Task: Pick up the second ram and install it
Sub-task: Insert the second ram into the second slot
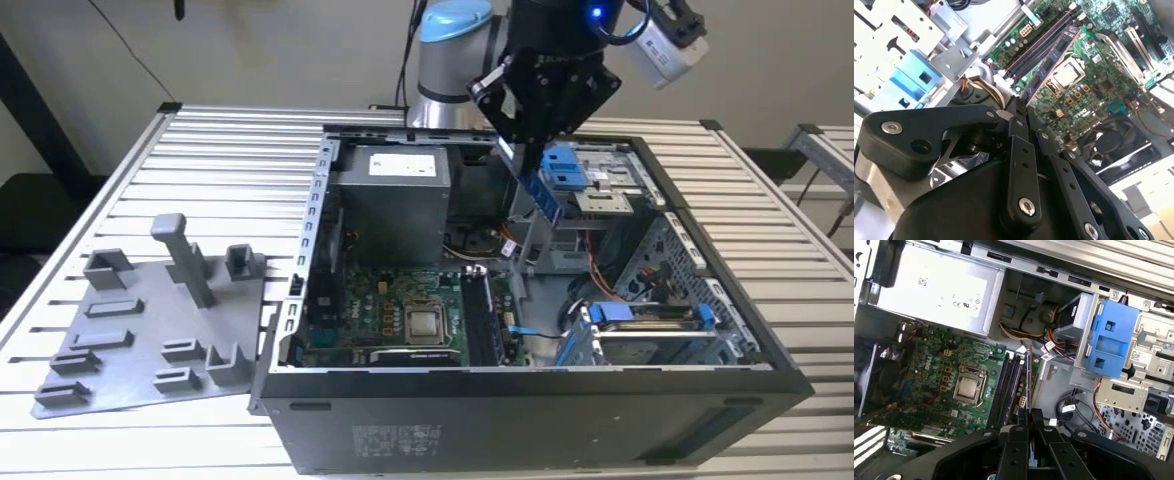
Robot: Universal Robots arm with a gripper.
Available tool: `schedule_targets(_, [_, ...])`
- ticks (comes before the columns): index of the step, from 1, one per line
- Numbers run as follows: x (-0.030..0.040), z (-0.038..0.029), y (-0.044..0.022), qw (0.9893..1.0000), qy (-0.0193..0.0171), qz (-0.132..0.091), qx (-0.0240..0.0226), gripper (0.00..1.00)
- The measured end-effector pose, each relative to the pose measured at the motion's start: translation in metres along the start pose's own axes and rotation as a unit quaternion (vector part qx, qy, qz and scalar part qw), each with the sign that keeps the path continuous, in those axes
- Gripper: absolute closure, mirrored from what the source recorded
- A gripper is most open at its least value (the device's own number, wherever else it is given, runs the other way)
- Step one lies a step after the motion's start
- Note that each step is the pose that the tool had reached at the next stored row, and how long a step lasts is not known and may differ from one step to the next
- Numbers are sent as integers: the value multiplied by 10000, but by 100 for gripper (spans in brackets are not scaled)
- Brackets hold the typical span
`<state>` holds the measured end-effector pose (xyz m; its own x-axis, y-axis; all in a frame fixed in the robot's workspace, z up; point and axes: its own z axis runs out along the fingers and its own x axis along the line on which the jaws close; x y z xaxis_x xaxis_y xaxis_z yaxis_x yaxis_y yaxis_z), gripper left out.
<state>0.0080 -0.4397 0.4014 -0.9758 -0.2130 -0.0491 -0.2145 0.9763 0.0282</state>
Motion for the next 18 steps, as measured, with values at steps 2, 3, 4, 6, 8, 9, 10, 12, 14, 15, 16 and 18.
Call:
schedule_targets(2, [0, 2, 0, 9999, -2, 140, 7, 86])
schedule_targets(3, [0, 4, 0, 9998, -3, 206, 10, 86])
schedule_targets(4, [0, 5, 0, 9996, -4, 272, 13, 86])
schedule_targets(6, [1, 8, -1, 9992, -5, 400, 19, 86])
schedule_targets(8, [1, 11, -1, 9986, -6, 529, 25, 86])
schedule_targets(9, [1, 13, -1, 9982, -6, 592, 28, 86])
schedule_targets(10, [1, 14, -2, 9979, -6, 651, 31, 86])
schedule_targets(12, [1, 17, -3, 9971, -5, 761, 36, 86])
schedule_targets(14, [2, 20, -4, 9962, -5, 873, 40, 86])
schedule_targets(15, [2, 21, -5, 9957, -4, 928, 43, 86])
schedule_targets(16, [2, 22, -5, 9952, -3, 977, 45, 86])
schedule_targets(18, [3, 24, -6, 9943, 0, 1066, 48, 86])
